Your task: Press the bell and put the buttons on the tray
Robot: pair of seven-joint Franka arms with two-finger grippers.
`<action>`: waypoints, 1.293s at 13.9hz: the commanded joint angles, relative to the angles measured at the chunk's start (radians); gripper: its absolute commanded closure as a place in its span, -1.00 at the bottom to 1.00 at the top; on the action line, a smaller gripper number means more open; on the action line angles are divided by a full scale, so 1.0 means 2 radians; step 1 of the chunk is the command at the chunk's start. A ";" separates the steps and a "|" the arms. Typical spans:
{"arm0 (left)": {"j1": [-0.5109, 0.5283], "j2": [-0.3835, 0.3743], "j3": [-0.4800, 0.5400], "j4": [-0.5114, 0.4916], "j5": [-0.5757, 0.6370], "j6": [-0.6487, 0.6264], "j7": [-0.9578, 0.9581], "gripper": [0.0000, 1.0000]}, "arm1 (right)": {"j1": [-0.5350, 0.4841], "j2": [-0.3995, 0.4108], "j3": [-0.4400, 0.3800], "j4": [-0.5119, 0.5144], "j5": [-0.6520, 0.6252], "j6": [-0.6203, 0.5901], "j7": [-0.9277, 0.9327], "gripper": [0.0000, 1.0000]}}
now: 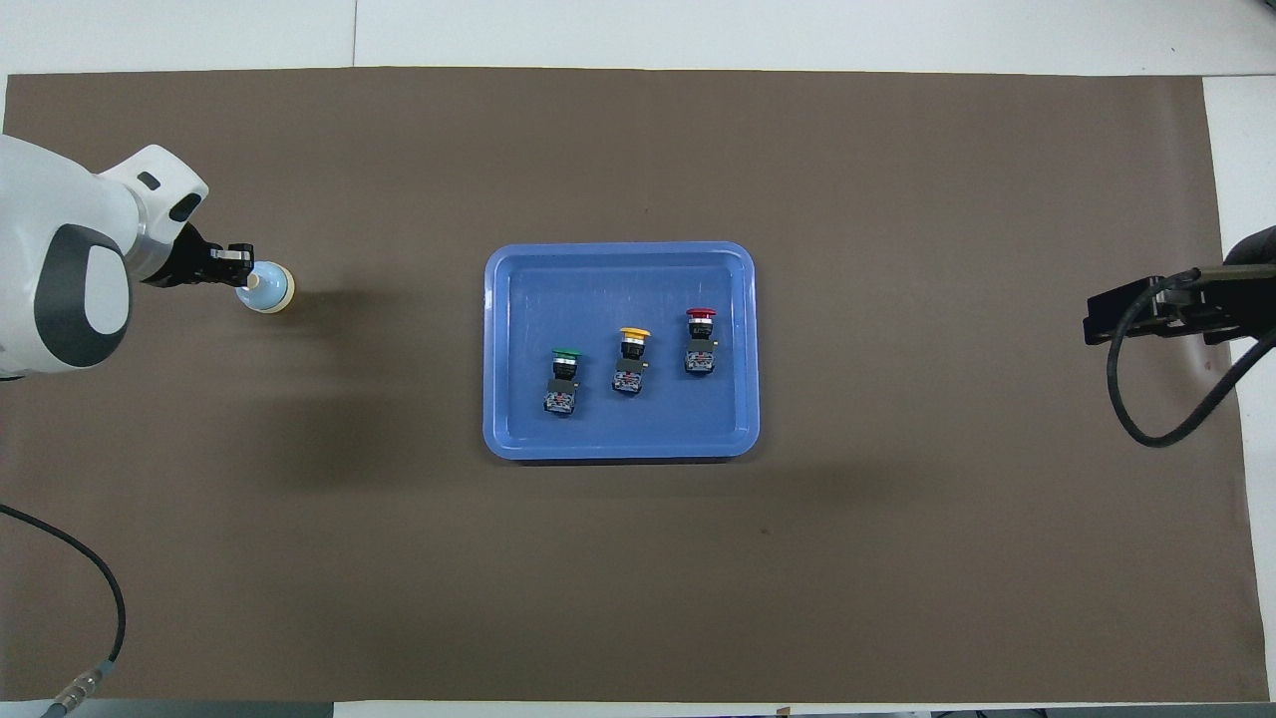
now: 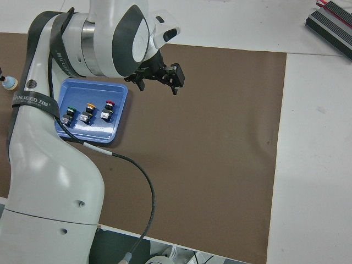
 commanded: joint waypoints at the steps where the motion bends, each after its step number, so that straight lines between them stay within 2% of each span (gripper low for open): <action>1: 0.003 -0.047 0.001 0.042 0.001 -0.103 -0.003 0.83 | -0.010 -0.008 0.006 -0.008 0.007 -0.005 -0.014 -1.00; 2: 0.002 -0.061 0.001 0.050 0.001 -0.126 -0.002 0.25 | -0.010 -0.008 0.005 -0.008 0.007 -0.005 -0.014 -1.00; 5: 0.003 -0.132 0.000 0.051 0.000 -0.200 -0.001 -0.76 | -0.010 -0.008 0.005 -0.008 0.008 -0.005 -0.014 -1.00; 6: 0.004 -0.155 0.000 0.051 0.000 -0.224 -0.002 -1.00 | -0.010 -0.008 0.005 -0.008 0.007 -0.005 -0.014 -1.00; 10: 0.002 -0.211 0.000 0.035 -0.003 -0.304 -0.028 -1.00 | -0.010 -0.008 0.005 -0.008 0.007 -0.005 -0.014 -1.00; 18: -0.003 -0.195 -0.002 0.048 -0.004 -0.295 -0.024 -1.00 | -0.010 -0.008 0.005 -0.008 0.007 -0.005 -0.014 -1.00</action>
